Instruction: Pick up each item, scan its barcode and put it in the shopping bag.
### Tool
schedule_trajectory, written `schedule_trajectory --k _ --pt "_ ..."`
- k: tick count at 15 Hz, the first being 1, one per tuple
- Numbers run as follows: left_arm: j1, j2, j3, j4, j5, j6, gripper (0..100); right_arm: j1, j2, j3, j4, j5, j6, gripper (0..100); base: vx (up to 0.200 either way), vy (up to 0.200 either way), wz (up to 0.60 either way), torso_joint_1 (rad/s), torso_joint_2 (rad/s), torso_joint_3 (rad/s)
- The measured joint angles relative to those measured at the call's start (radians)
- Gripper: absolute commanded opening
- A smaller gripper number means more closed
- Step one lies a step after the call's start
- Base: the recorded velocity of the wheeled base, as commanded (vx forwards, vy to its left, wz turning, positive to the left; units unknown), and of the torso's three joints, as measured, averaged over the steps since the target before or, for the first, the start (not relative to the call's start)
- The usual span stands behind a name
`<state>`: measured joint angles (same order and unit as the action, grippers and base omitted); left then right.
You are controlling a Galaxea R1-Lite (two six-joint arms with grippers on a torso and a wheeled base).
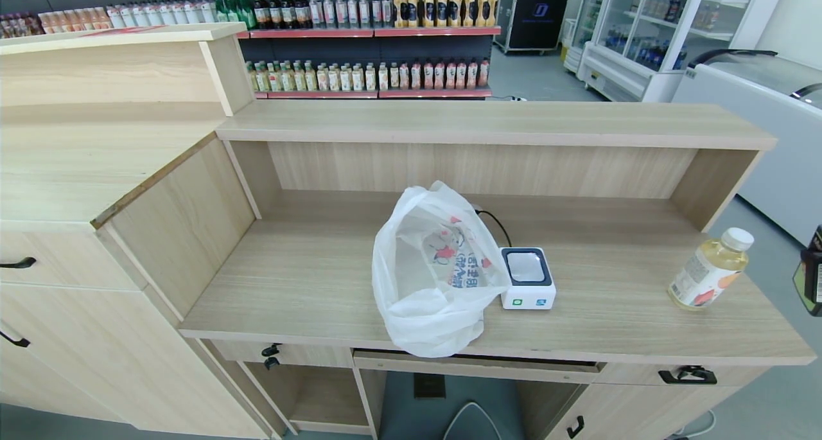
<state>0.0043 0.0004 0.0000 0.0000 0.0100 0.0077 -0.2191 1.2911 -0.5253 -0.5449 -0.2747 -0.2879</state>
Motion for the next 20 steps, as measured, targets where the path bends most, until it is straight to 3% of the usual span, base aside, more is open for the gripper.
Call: schedule_trajectory --k 4,6,10,11,13,15,20 --pt "0.0 0.0 0.0 0.0 0.0 0.0 0 0.032 0.002 -0.024 -0.002 0.055 0.003 0 0.0 0.0 0.6 0.001 0.0 0.004" --pt "0.0 0.0 0.0 0.0 0.0 0.0 0 0.094 0.002 -0.082 0.028 0.061 0.095 0 0.0 0.0 0.6 0.007 0.0 0.005" --pt "0.0 0.0 0.0 0.0 0.0 0.0 0 0.147 0.032 -0.321 0.461 0.097 0.301 0 0.0 0.0 0.3 0.004 0.0 0.001" --pt "0.0 0.0 0.0 0.0 0.0 0.0 0 0.151 0.044 -0.352 0.469 0.102 0.318 0 0.0 0.0 0.0 0.0 0.0 0.0" --pt "0.0 0.0 0.0 0.0 0.0 0.0 0 0.159 0.067 -0.305 0.329 0.13 0.344 0 0.0 0.0 0.0 0.0 0.0 0.0" --pt "-0.001 0.0 0.0 0.001 0.0 0.0 0 0.104 0.109 -0.249 0.183 0.297 0.366 0 0.0 0.0 0.0 0.0 0.0 0.0" --pt "0.0 0.0 0.0 0.0 0.0 0.0 0 -0.154 0.253 -0.247 0.176 0.849 0.365 0 0.0 0.0 0.0 0.0 0.0 0.0"
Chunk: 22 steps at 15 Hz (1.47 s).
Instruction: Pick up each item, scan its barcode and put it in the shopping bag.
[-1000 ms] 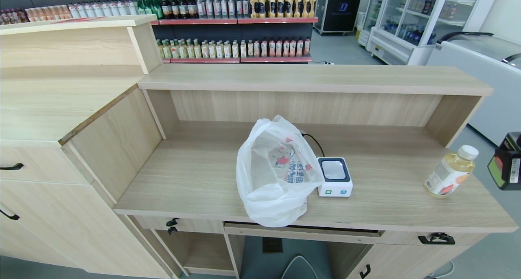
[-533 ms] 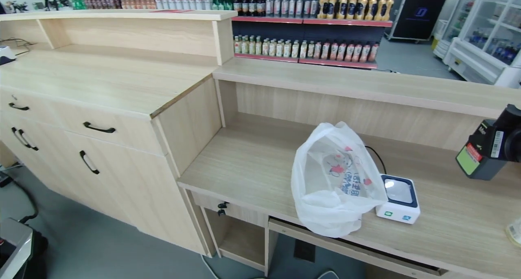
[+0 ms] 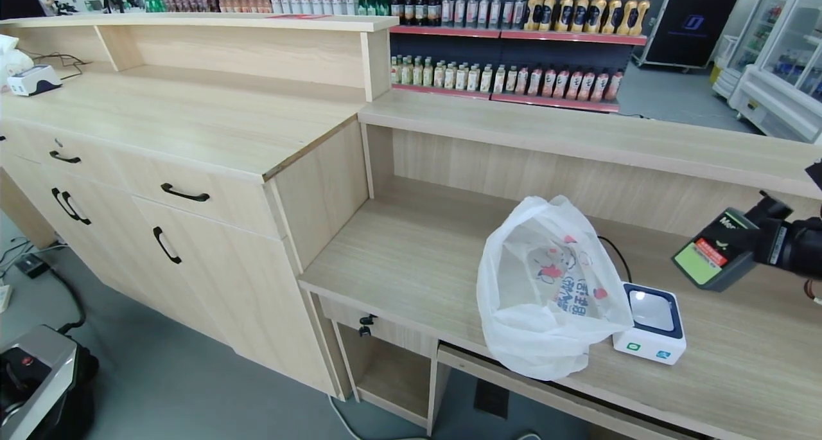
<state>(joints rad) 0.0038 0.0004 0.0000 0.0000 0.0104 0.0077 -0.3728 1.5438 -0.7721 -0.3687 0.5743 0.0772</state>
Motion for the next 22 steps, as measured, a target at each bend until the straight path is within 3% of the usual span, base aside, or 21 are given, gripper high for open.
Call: schedule_trajectory --k 2,5,8,13,18,22 --pt "0.001 0.0 0.0 0.0 0.0 0.0 0 -0.08 0.047 0.001 -0.002 0.172 -0.042 0 0.0 0.0 0.0 0.0 0.0 0.0" --pt "0.0 0.0 0.0 0.0 0.0 0.0 0 -0.134 0.114 0.015 -0.027 0.266 -0.124 0 0.0 0.0 0.0 0.0 0.0 0.0" --pt "0.0 0.0 0.0 0.0 0.0 0.0 0 -0.139 0.179 0.056 -0.108 0.273 -0.177 0 0.0 0.0 0.0 0.0 0.0 0.0" --pt "0.0 0.0 0.0 0.0 0.0 0.0 0 -0.13 0.24 0.097 -0.113 0.32 -0.186 0 0.0 0.0 0.0 0.0 0.0 0.0" --pt "0.0 0.0 0.0 0.0 0.0 0.0 0 -0.101 0.265 0.072 -0.119 0.32 -0.186 0 0.0 0.0 0.0 0.0 0.0 0.0" --pt "0.0 0.0 0.0 0.0 0.0 0.0 0 -0.076 0.312 -0.024 -0.124 0.294 -0.185 0 0.0 0.0 0.0 0.0 0.0 0.0"
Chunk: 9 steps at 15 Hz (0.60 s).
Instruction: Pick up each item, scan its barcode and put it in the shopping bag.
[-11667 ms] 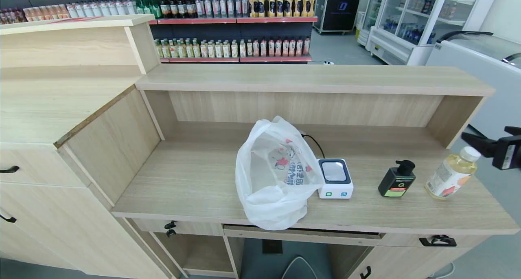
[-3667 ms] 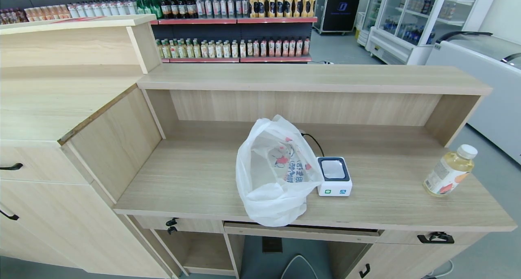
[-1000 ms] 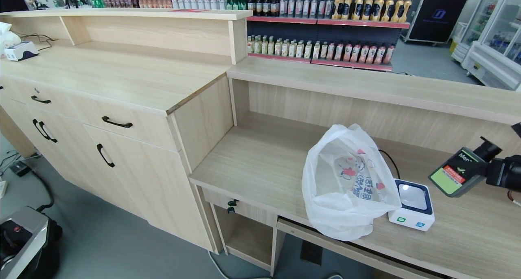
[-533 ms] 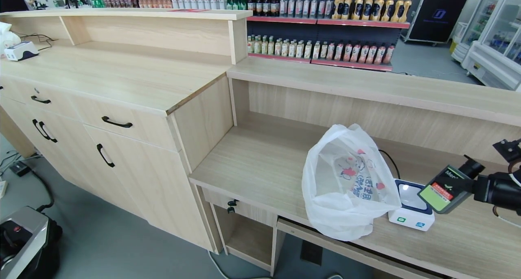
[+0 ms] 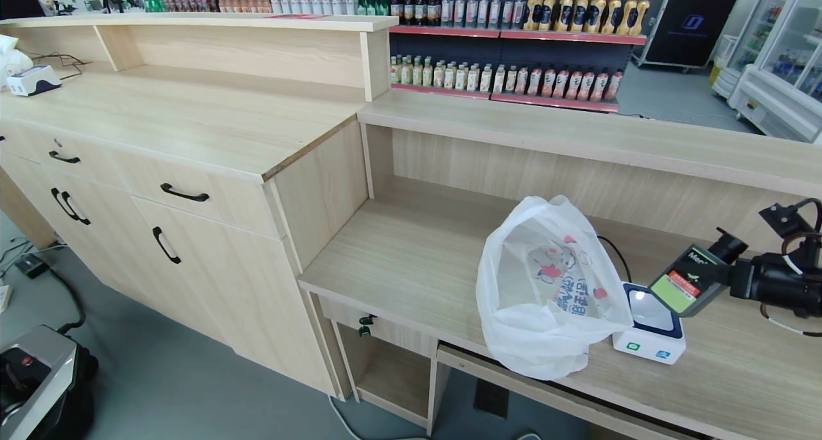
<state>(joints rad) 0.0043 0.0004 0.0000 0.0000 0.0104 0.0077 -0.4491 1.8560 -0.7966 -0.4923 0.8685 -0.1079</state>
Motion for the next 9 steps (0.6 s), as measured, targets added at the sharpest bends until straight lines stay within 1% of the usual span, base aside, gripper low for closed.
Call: schedule_trajectory --k 6,9 --pt "0.0 0.0 0.0 0.0 0.0 0.0 0 0.026 0.045 -0.04 0.001 -0.004 0.004 0 0.0 0.0 0.0 0.0 0.0 0.0" --pt "0.0 0.0 0.0 0.0 0.0 0.0 0 0.055 0.056 -0.067 0.006 -0.003 0.036 0 0.0 0.0 0.0 0.0 0.0 0.0"
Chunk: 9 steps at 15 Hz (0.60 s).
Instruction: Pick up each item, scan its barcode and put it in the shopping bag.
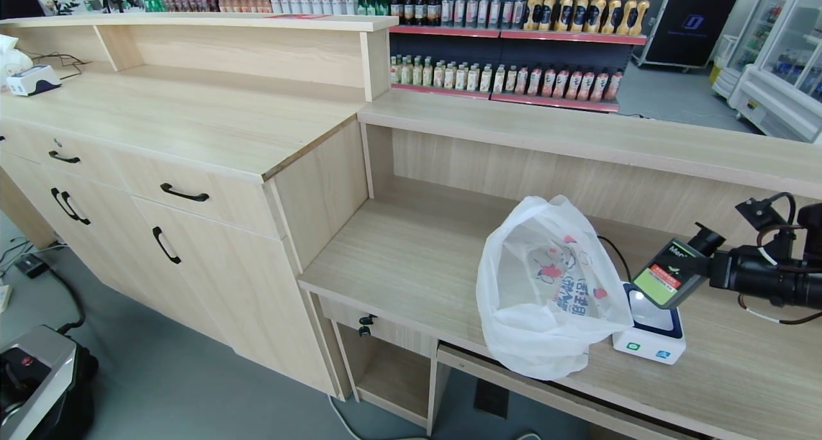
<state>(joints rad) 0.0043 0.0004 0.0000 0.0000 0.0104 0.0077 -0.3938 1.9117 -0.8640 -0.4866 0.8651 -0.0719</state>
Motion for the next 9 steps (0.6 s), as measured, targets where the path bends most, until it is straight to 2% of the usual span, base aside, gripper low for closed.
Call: schedule_trajectory --k 9 --pt "0.0 0.0 0.0 0.0 0.0 0.0 0 0.033 0.032 -0.014 -0.013 -0.024 0.0 0 0.0 0.0 0.0 0.0 0.0 0.0"
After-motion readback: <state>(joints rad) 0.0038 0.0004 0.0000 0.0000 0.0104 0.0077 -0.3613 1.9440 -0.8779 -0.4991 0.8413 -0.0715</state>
